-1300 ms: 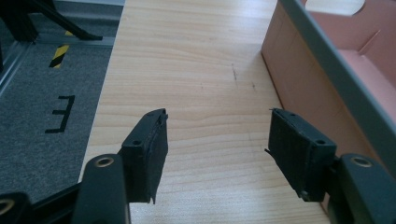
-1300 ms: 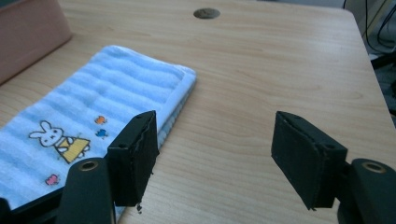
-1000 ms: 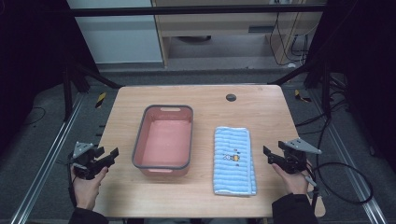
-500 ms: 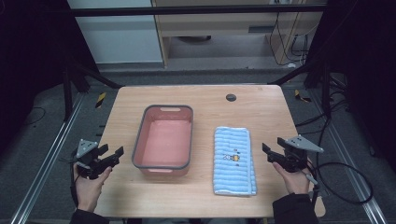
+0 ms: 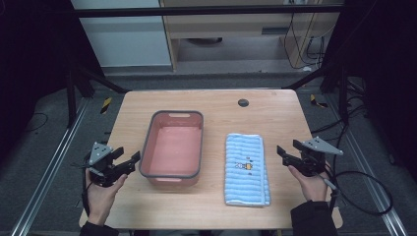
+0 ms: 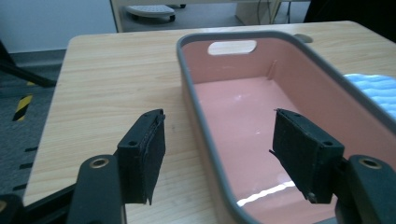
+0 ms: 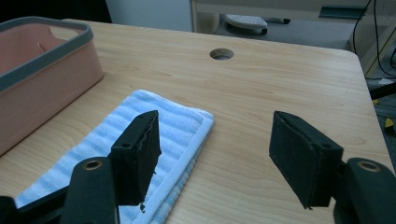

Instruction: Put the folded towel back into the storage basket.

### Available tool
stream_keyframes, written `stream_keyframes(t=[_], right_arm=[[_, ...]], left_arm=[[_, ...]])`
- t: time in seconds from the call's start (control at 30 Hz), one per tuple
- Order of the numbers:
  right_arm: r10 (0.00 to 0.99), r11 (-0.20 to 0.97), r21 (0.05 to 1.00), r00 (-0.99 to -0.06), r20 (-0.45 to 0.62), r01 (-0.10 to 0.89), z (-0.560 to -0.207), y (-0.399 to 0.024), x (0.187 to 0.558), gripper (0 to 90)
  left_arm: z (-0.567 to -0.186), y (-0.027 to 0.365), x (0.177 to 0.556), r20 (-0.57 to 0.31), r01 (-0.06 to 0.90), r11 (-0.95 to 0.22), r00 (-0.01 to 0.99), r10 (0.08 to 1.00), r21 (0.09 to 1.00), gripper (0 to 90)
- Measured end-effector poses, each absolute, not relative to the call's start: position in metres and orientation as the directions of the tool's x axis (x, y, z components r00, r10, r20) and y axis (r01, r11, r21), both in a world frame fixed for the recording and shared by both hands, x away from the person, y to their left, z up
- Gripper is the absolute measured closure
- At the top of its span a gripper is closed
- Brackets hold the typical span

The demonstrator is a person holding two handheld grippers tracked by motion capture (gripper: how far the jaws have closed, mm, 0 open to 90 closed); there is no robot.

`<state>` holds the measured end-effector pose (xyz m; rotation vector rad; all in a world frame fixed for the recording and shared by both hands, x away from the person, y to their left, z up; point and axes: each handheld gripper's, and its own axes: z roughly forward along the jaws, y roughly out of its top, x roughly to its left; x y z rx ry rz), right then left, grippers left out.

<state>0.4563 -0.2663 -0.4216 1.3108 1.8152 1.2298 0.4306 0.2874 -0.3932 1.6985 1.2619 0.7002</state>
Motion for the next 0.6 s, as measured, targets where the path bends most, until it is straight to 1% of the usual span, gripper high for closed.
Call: stream_keyframes(t=[0.2,0.4,0.6], right_arm=[[0.934,0.094,0.912,-0.353,0.059,0.400,-0.415,-0.267,0.458,34.0],[0.929,0.103,0.915,-0.366,0.052,0.391,-0.406,-0.264,0.461,34.3],[0.927,0.122,0.917,-0.374,0.032,0.380,-0.395,-0.261,0.465,34.4]], left_arm=[[-0.382,0.265,0.429,-0.056,0.418,-0.111,0.367,0.928,0.902,34.1],[-0.381,0.246,0.431,-0.031,0.400,-0.135,0.382,0.924,0.906,34.3],[-0.381,0.226,0.436,-0.041,0.395,-0.136,0.409,0.912,0.908,34.6]])
